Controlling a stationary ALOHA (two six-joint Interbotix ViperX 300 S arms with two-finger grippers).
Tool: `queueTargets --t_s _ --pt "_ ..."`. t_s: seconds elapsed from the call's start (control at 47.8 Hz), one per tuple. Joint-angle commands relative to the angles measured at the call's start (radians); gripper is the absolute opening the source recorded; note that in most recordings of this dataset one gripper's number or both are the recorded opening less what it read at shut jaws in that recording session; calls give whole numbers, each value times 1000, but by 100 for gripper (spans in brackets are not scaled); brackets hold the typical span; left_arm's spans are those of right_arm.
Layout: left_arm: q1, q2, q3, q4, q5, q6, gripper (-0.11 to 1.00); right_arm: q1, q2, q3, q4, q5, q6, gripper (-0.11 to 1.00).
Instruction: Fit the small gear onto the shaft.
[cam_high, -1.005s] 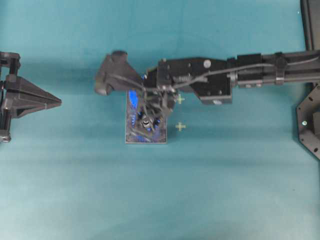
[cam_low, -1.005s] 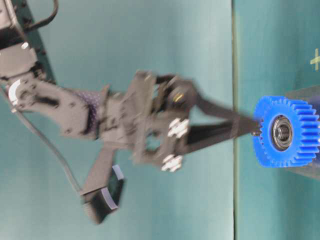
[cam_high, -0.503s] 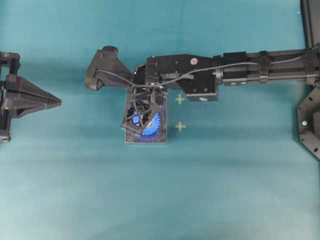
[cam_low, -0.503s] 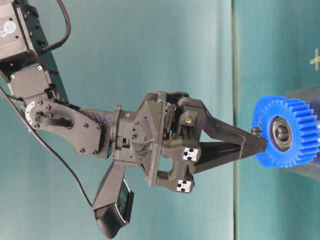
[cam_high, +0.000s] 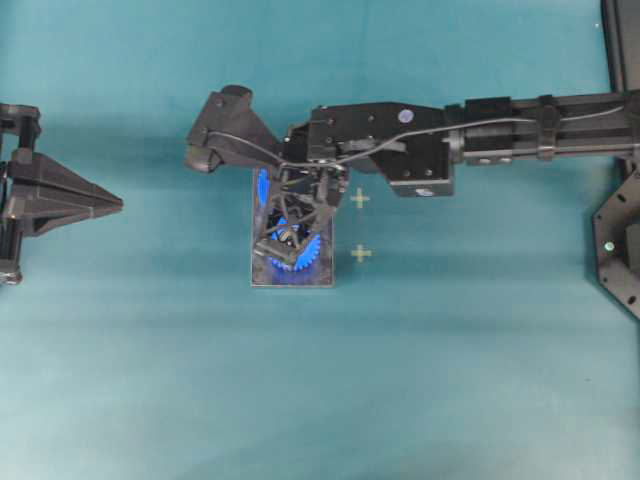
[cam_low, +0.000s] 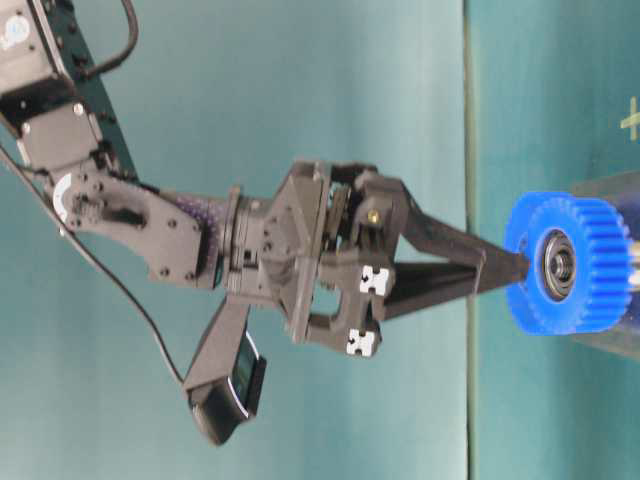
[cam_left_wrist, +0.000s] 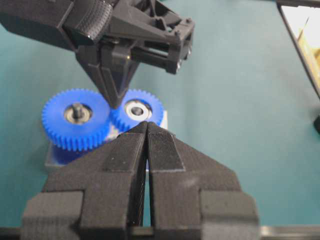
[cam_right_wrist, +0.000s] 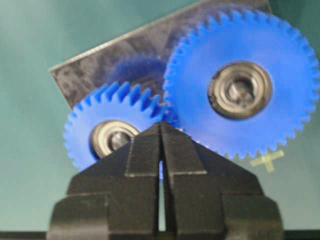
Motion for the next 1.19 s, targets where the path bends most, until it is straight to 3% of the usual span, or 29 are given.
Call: queueTargets --t_s 0.0,0.251,0.461,0.628,0.921,1.173 --pt "-2 3 -25 3 -8 -3 0 -2 -3 41 -2 8 21 1" --pt "-3 2 -21 3 -8 -3 0 81 -83 69 0 26 109 0" --pt "-2 2 -20 3 -9 -3 0 84 -115 43 -23 23 143 0" --pt "-2 2 -21 3 -9 -3 0 69 -109 5 -55 20 137 0" --pt "-2 2 -23 3 -8 -3 0 25 -37 -28 -57 -63 112 0" --pt "-2 2 -32 3 -8 -3 0 15 -15 -14 -54 -58 103 0"
